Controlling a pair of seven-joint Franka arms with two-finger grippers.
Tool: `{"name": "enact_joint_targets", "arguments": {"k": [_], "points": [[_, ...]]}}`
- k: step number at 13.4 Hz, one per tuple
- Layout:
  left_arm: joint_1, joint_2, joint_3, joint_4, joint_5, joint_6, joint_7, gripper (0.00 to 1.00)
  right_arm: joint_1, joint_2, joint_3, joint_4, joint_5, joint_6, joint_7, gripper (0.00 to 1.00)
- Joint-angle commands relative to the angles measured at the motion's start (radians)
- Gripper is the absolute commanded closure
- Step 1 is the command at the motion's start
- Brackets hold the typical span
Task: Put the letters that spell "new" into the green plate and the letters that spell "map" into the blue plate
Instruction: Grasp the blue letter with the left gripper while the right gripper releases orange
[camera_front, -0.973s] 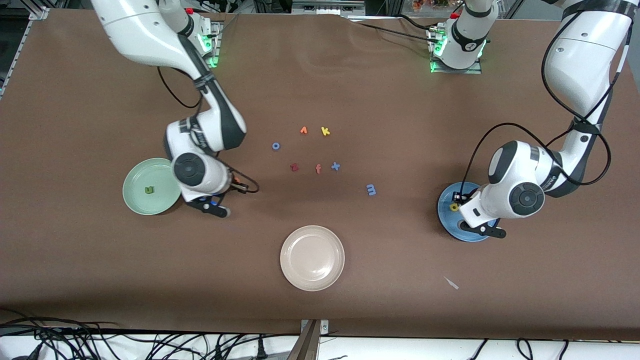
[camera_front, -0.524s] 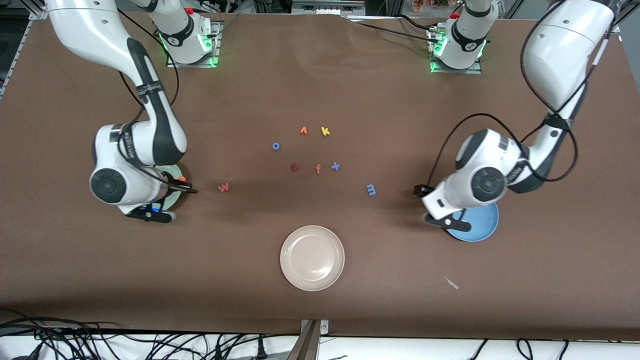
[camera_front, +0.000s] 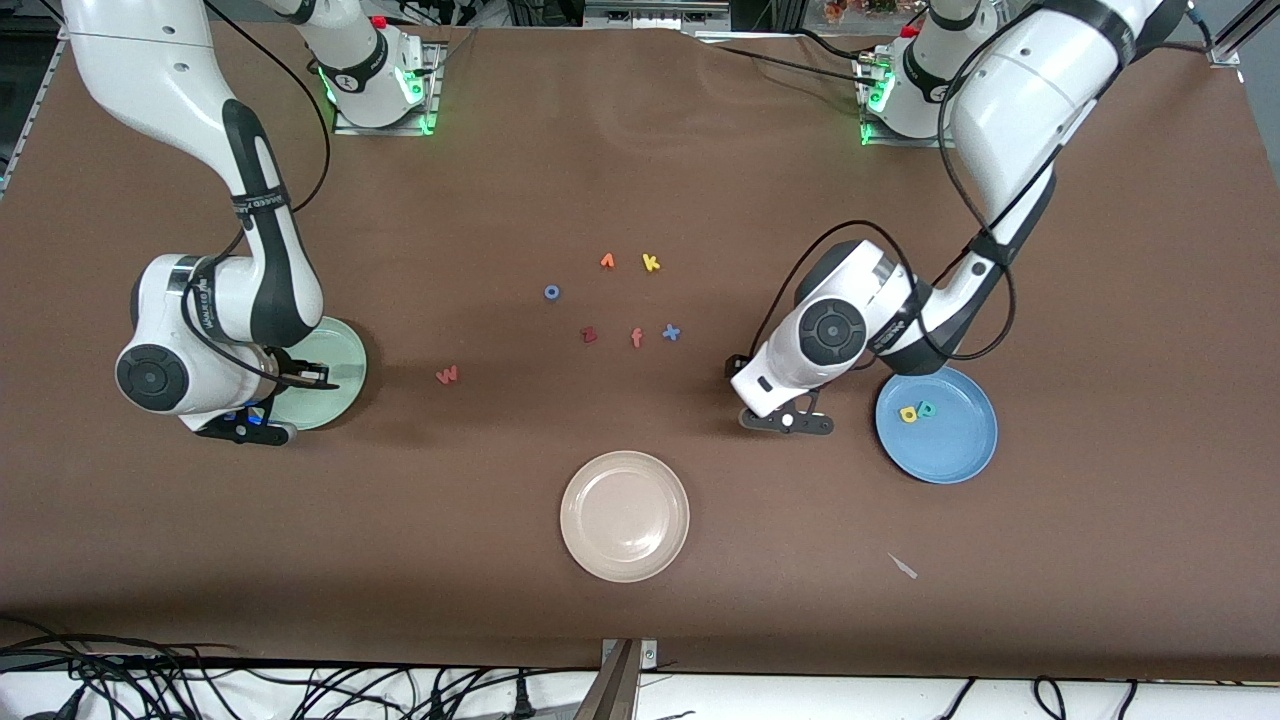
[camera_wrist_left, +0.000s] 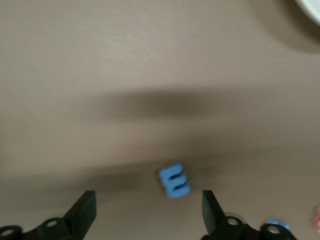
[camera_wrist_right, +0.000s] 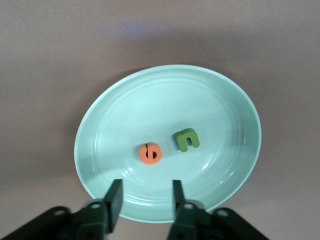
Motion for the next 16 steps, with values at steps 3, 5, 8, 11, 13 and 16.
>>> {"name": "enact_joint_targets", "arguments": {"k": [3, 5, 8, 11, 13, 16], "points": [[-0.061, 0.080, 0.007, 0.042, 0.026, 0.056, -0.118, 0.10, 0.024, -0.012, 0.006, 0.101, 0.021, -0.143, 0.012, 0.00], [-0.067, 0.078, 0.033, 0.030, 0.028, 0.066, -0.140, 0.14, 0.050, -0.012, 0.006, 0.101, 0.108, -0.109, 0.165, 0.00], [-0.061, 0.078, 0.033, -0.001, 0.028, 0.063, -0.164, 0.50, 0.136, -0.010, 0.008, 0.080, 0.121, -0.015, 0.544, 0.00], [-0.055, 0.075, 0.033, 0.002, 0.023, 0.061, -0.168, 1.00, 0.239, 0.001, 0.008, 0.043, 0.122, 0.091, 0.912, 0.00], [-0.040, 0.037, 0.033, 0.018, 0.023, 0.006, -0.159, 1.00, 0.268, 0.010, 0.009, 0.031, 0.154, 0.144, 1.032, 0.00], [0.044, -0.055, 0.024, 0.030, 0.022, -0.127, -0.043, 1.00, 0.276, 0.019, 0.009, 0.029, 0.199, 0.168, 1.071, 0.00]]}}
